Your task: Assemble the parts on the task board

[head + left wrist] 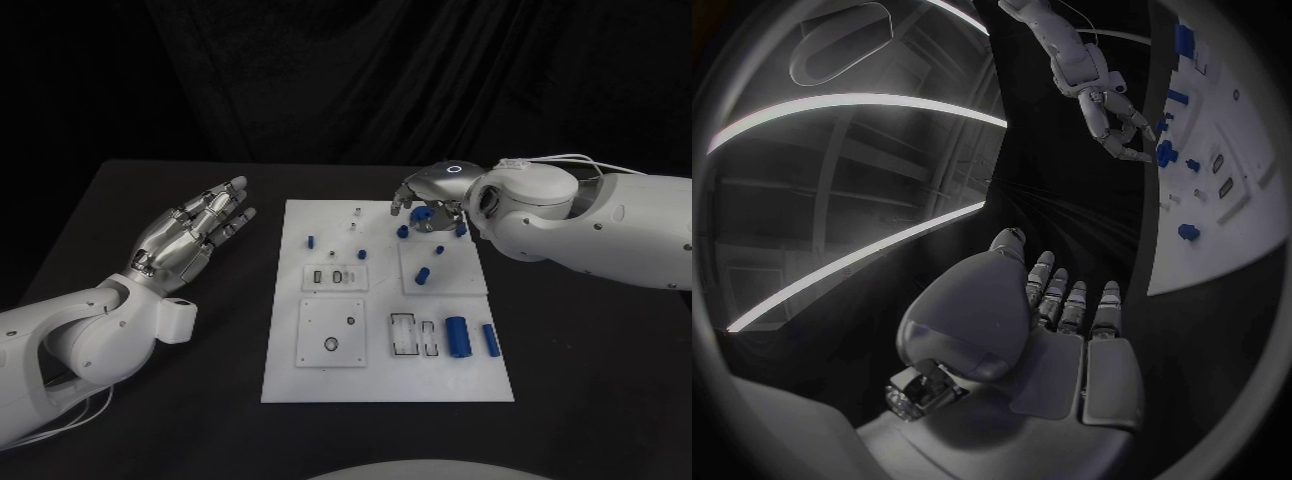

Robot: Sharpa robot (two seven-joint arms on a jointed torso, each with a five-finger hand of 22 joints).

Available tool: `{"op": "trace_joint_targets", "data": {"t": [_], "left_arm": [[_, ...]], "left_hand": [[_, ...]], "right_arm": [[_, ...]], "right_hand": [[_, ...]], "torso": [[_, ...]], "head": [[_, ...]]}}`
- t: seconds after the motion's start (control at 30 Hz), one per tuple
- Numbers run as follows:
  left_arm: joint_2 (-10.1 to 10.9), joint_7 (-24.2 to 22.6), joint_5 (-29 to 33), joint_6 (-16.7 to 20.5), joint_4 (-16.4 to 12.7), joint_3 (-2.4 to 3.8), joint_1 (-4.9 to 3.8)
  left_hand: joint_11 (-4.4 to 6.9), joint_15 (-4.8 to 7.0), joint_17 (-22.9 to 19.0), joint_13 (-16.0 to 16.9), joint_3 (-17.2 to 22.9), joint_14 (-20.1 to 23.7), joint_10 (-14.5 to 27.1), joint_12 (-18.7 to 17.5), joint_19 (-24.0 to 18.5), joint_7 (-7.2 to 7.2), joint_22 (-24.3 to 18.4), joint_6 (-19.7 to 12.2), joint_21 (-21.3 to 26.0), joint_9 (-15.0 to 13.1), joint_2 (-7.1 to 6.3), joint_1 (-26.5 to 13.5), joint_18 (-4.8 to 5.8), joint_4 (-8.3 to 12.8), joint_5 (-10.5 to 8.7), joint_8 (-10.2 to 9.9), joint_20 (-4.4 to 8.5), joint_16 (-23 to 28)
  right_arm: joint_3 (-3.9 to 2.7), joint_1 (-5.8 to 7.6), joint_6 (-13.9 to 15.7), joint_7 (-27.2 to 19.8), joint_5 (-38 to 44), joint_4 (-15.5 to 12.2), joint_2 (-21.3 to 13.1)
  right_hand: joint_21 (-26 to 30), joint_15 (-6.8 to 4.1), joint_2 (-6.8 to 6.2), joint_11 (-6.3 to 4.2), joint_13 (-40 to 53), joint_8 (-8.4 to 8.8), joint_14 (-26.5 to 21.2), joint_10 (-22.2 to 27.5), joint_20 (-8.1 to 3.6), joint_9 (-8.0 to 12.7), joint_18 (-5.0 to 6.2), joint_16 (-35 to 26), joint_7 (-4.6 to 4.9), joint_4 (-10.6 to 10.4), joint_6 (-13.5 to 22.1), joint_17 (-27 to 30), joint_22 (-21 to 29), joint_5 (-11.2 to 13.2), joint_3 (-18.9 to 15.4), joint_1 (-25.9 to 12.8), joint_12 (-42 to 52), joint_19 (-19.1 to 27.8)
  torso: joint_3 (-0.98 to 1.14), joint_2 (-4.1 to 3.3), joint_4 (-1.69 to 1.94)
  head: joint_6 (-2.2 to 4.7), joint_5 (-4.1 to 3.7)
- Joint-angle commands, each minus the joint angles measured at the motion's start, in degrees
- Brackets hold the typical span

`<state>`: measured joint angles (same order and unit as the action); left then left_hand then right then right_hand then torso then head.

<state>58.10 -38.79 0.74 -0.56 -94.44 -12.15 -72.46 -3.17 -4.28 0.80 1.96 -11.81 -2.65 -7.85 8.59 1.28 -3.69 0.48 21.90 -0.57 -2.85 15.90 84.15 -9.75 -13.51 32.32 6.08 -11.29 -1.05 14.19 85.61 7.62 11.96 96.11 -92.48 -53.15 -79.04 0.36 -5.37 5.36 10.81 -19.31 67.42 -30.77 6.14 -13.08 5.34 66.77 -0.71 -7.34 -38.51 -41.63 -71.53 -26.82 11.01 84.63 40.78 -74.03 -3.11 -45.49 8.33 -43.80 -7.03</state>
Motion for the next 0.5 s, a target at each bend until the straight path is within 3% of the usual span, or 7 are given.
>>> {"op": "trace_joint_targets", "data": {"t": [0.03,0.3,0.43,0.5], "left_arm": [[-0.1,-1.6,0.5,-1.2,-0.2,0.05,-0.13],[-0.4,-1.3,0.5,-1.5,0.3,0.05,-0.13],[-0.5,-1.2,0.5,-1.7,0.5,0.05,-0.12],[-0.6,-1.2,0.5,-1.8,0.7,0.05,-0.12]], "left_hand": [[-0.03,-0.36,0.0,-0.1,0.2,0.0,0.4,-0.3,0.0,0.07,0.1,-0.4,-0.3,0.0,-0.1,0.6,-0.7,0.0,0.19,-0.4,-0.36,-0.2],[-0.03,-0.38,0.0,-0.1,0.2,0.0,0.4,-0.2,0.0,0.07,0.1,-0.4,-0.3,0.0,-0.11,0.6,-0.7,0.0,0.21,-0.4,-0.38,-0.2],[-0.04,-0.45,0.1,-0.1,0.3,0.0,0.4,-0.3,0.0,0.06,0.1,-0.4,-0.3,0.0,-0.12,0.6,-0.7,0.0,0.23,-0.4,-0.43,-0.2],[-0.04,-0.45,0.1,-0.1,0.3,0.0,0.4,-0.3,0.0,0.06,0.1,-0.4,-0.3,0.0,-0.12,0.6,-0.7,0.0,0.23,-0.4,-0.43,-0.2]], "right_arm": [[-0.03,-0.61,1.4,2.0,2.5,0.1,0.0],[-0.03,-1.47,1.1,1.8,2.6,0.3,-0.1],[-0.03,-1.74,0.9,1.6,2.6,0.4,-0.1],[-0.03,-1.92,0.9,1.4,2.6,0.6,0.1]], "right_hand": [[-0.3,0.21,-0.21,0.3,0.1,-0.3,0.3,0.2,0.2,-0.3,-0.7,-0.1,-0.36,-0.3,0.7,0.0,-0.2,0.5,0.2,-0.8,-0.1,-0.4],[-0.5,0.36,-0.76,0.56,0.3,-0.04,0.5,1.6,0.37,-0.8,-0.77,0.0,-0.17,-0.2,1.9,-0.4,-0.7,0.9,0.3,-1.4,-0.6,-0.6],[-0.7,0.37,-0.86,0.53,0.5,0.22,0.8,2.0,0.44,-1.0,-0.87,0.3,-0.24,-0.2,2.7,-0.8,-1.2,1.6,0.3,-1.7,-0.8,-1.0],[-0.7,0.33,-0.83,0.49,0.4,0.39,0.7,2.7,0.47,-1.1,-0.87,0.2,-0.29,-0.2,3.1,-0.5,-1.3,1.9,0.5,-1.8,-1.2,-1.1]], "torso": [[0.06,-0.19,0.31],[0.12,0.01,0.07],[-0.09,0.34,0.02],[-0.09,0.44,0.09]], "head": [[-0.08,-0.29],[-0.48,0.15],[-0.99,0.16],[-1.21,0.17]]}}
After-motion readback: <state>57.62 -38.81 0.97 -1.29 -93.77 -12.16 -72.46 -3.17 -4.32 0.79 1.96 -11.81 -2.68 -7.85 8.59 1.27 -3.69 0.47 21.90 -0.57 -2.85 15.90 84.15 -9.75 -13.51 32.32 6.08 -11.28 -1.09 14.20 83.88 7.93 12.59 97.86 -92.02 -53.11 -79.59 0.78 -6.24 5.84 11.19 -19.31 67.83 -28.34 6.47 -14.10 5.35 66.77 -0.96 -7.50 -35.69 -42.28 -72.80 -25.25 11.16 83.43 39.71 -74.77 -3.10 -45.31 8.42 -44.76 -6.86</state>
